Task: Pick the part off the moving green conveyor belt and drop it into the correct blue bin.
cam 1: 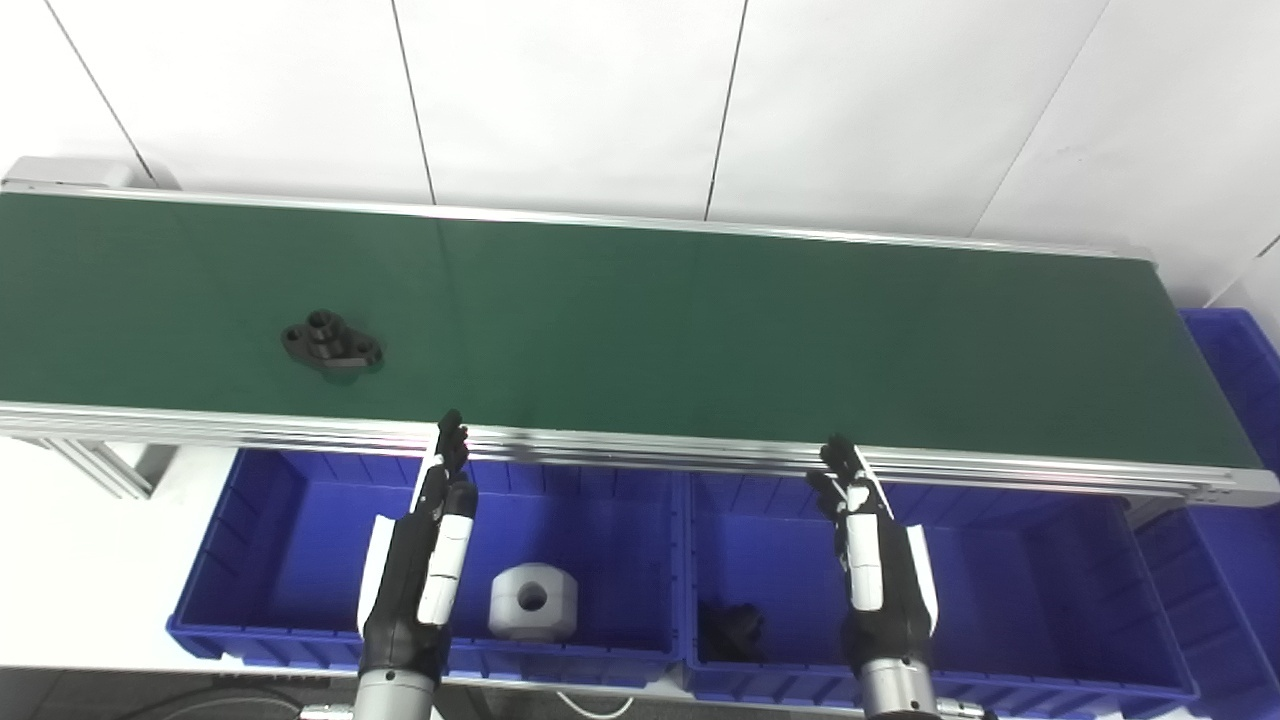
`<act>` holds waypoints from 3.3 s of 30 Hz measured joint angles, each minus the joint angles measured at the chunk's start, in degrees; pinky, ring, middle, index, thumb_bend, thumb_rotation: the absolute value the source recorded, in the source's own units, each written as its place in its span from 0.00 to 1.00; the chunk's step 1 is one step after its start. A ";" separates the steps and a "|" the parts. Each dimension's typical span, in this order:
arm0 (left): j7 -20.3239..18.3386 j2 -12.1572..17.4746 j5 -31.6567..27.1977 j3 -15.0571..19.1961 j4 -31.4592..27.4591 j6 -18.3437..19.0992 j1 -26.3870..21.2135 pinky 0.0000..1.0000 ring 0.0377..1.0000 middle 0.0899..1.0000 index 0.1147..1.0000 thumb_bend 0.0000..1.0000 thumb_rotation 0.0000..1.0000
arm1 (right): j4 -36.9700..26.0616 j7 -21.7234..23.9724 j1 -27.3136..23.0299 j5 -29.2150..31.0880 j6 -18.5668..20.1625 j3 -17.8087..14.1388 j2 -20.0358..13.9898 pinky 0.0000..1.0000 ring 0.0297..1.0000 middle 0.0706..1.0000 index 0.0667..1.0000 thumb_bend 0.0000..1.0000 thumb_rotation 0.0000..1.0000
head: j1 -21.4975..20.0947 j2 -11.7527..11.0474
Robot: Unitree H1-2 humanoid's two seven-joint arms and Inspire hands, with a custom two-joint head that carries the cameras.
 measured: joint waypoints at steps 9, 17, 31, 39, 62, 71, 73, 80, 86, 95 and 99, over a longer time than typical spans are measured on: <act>0.00 -0.09 -0.70 0.04 0.08 -0.01 -0.10 1.00 1.00 1.00 1.00 0.64 1.00 | 0.87 1.14 -0.07 0.36 -1.73 0.49 -0.75 0.99 0.97 0.97 0.96 0.92 1.00 | 0.70 -1.14; 0.13 -0.26 -1.09 -0.46 3.52 -1.57 -0.10 1.00 1.00 1.00 1.00 0.67 0.97 | 5.12 1.57 -0.25 1.65 -5.94 -0.10 -1.57 0.99 0.97 0.97 0.97 0.91 1.00 | 5.18 -5.62; 3.00 -1.60 3.78 -0.83 7.18 -4.58 -0.49 0.95 0.97 1.00 1.00 0.49 0.96 | 9.33 2.58 -1.30 5.21 -10.12 -2.12 -3.74 0.96 0.98 0.99 0.99 0.86 1.00 | 10.28 -7.30; 4.16 -1.58 6.35 -1.04 7.12 -5.18 -0.60 0.90 0.97 1.00 1.00 0.40 0.96 | 9.31 2.91 -1.31 4.59 -10.13 -2.54 -4.99 1.00 0.98 0.99 0.99 0.88 1.00 | 11.95 -6.33; 4.16 -1.30 6.89 -1.24 8.90 -6.12 -1.50 0.92 0.97 1.00 1.00 0.40 0.95 | 9.76 1.09 -2.42 -9.98 -12.60 -0.74 -7.69 0.81 0.84 0.91 0.98 0.79 0.87 | 10.64 -5.45; 3.20 -1.28 4.68 -1.15 8.80 -5.89 -2.09 0.98 0.99 1.00 1.00 0.47 0.96 | -1.72 2.21 -9.28 -31.78 -8.49 3.44 -10.93 0.62 0.77 0.86 0.91 0.90 0.68 | 6.42 -3.96; 3.19 -1.29 4.70 -1.12 8.61 -5.66 -2.10 0.98 0.99 1.00 1.00 0.47 0.97 | -2.66 3.77 -12.34 -36.09 -5.34 4.69 -10.68 0.57 0.75 0.86 0.89 0.94 0.64 | 6.07 -3.52; 2.73 -1.41 4.70 -1.17 7.16 -4.71 -2.06 0.98 0.98 1.00 1.00 0.49 0.96 | -1.15 7.46 -23.19 -48.25 1.82 9.59 -8.93 0.57 0.72 0.84 0.88 0.99 0.65 | 5.36 -2.99; 2.31 -1.43 3.66 -1.16 6.75 -4.20 -1.75 1.00 1.00 1.00 1.00 0.50 0.95 | 6.68 8.44 -31.39 -54.72 5.68 12.21 -8.90 0.56 0.72 0.85 0.88 1.00 0.67 | 5.71 -2.37; 2.24 -1.45 3.95 -1.27 6.59 -3.40 -1.63 0.98 0.98 1.00 1.00 0.46 0.96 | 18.90 8.97 -39.56 -57.77 7.82 15.57 -9.50 0.54 0.70 0.83 0.86 1.00 0.69 | 6.86 -2.02; 2.26 -1.44 4.27 -1.39 6.43 -3.40 -1.61 0.98 0.98 1.00 1.00 0.49 0.96 | 24.91 7.81 -42.46 -58.19 7.82 17.18 -9.35 0.53 0.69 0.83 0.85 1.00 0.67 | 7.73 -1.67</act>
